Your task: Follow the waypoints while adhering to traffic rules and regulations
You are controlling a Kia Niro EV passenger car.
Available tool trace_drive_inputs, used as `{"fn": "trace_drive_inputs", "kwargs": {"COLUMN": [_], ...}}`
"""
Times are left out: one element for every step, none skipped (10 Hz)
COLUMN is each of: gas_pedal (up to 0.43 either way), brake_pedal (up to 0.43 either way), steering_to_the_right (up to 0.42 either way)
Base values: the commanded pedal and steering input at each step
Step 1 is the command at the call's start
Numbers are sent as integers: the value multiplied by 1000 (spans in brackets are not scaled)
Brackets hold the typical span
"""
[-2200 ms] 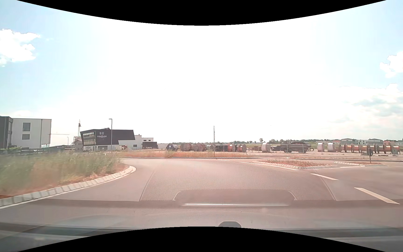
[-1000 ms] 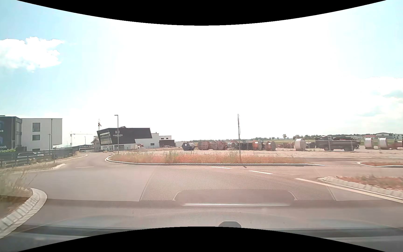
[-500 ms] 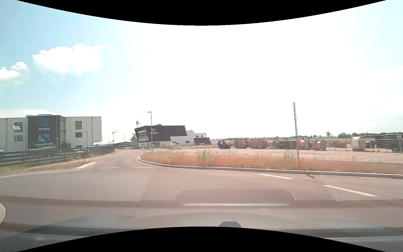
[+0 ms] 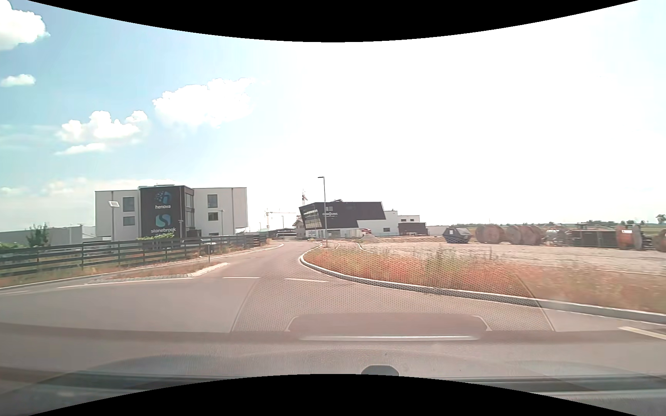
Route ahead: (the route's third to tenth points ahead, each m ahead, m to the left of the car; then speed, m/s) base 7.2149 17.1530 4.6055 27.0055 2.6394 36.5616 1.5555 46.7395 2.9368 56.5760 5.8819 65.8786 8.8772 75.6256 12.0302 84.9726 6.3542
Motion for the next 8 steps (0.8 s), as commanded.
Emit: {"fn": "trace_drive_inputs", "kwargs": {"gas_pedal": [67, 67, 67, 67, 67, 67, 67, 59], "brake_pedal": [0, 0, 0, 0, 0, 0, 0, 0], "steering_to_the_right": [-312, -320, -332, -344, -349, -350, -350, -354]}}
